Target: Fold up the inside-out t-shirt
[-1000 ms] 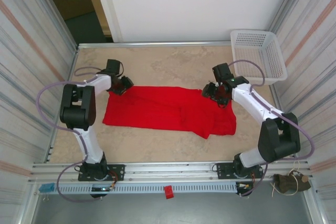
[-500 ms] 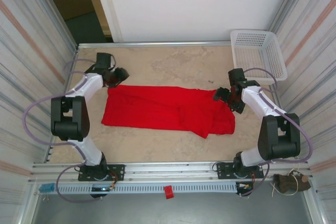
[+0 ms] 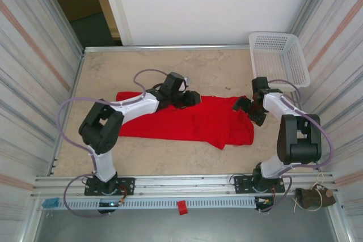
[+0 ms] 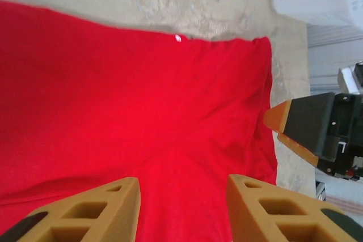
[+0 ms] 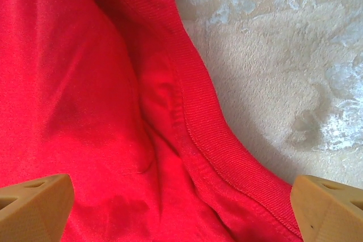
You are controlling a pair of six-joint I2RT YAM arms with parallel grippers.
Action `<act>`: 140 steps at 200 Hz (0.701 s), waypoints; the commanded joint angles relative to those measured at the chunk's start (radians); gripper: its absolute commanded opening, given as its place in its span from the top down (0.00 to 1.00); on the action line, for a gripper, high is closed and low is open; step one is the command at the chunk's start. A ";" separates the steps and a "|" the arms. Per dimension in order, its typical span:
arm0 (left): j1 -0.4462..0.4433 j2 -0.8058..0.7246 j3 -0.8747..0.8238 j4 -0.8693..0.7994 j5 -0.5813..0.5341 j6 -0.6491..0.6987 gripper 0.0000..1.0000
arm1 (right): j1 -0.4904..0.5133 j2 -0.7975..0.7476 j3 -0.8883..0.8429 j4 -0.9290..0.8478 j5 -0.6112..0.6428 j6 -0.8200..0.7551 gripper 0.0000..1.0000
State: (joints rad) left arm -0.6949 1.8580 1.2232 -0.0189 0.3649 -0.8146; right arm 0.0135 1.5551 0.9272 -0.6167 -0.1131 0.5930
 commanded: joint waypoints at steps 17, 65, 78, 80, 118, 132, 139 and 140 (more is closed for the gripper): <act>-0.057 0.056 0.009 0.105 0.021 -0.046 0.57 | -0.013 0.050 -0.008 0.006 -0.010 0.011 0.03; -0.077 0.122 -0.022 0.101 -0.009 -0.052 0.58 | -0.003 0.096 -0.037 0.091 -0.154 -0.012 0.06; -0.078 0.134 -0.034 0.105 -0.009 -0.054 0.58 | 0.010 0.086 -0.054 0.116 -0.185 -0.015 0.08; -0.077 0.137 -0.035 0.106 -0.010 -0.054 0.58 | 0.012 0.084 -0.055 0.120 -0.189 -0.015 0.08; -0.081 0.161 -0.059 0.114 -0.014 -0.061 0.59 | 0.062 0.065 -0.079 0.167 -0.256 0.000 0.14; -0.084 0.165 -0.064 0.118 -0.016 -0.063 0.59 | 0.088 0.061 -0.077 0.171 -0.251 0.009 0.15; -0.086 0.167 -0.065 0.117 -0.017 -0.063 0.59 | 0.097 0.058 -0.077 0.174 -0.250 0.015 0.16; -0.086 0.167 -0.065 0.117 -0.017 -0.063 0.59 | 0.098 0.058 -0.077 0.175 -0.249 0.015 0.16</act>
State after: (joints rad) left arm -0.7738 2.0068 1.1774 0.0837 0.3656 -0.8661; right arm 0.0483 1.6005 0.8787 -0.5064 -0.2100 0.5911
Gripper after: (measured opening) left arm 0.413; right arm 0.852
